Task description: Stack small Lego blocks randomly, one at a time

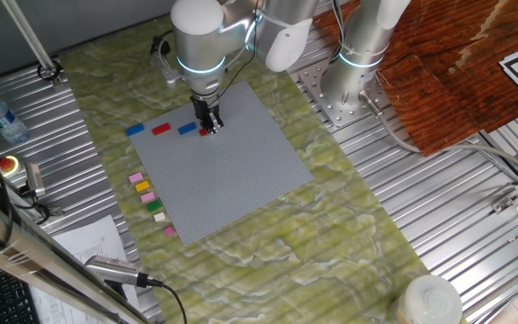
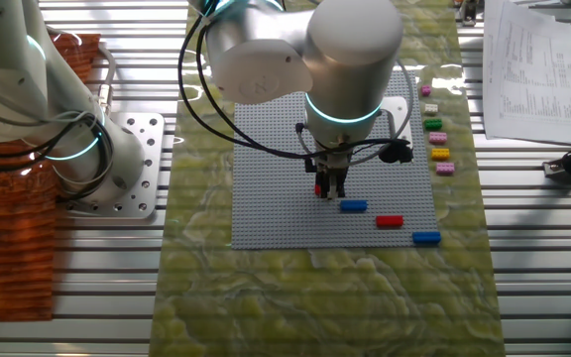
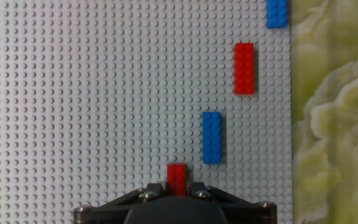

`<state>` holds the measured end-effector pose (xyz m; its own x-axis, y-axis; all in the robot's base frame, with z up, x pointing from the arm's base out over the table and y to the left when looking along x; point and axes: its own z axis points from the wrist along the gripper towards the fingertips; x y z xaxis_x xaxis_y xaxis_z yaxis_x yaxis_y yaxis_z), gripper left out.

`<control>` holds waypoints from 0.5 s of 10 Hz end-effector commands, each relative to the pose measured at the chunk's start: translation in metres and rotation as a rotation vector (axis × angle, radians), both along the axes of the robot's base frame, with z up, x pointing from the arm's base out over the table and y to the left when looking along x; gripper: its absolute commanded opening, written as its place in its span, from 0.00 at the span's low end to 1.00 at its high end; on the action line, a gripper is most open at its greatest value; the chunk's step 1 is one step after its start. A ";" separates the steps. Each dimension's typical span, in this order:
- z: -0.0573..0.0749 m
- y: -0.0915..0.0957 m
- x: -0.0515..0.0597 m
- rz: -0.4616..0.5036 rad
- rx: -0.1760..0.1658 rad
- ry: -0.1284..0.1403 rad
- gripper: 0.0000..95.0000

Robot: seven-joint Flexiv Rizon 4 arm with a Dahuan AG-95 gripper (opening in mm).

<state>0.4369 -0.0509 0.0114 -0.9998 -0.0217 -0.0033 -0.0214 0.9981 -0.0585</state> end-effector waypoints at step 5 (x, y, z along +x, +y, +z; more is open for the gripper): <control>-0.015 -0.003 0.000 -0.007 0.011 -0.004 0.00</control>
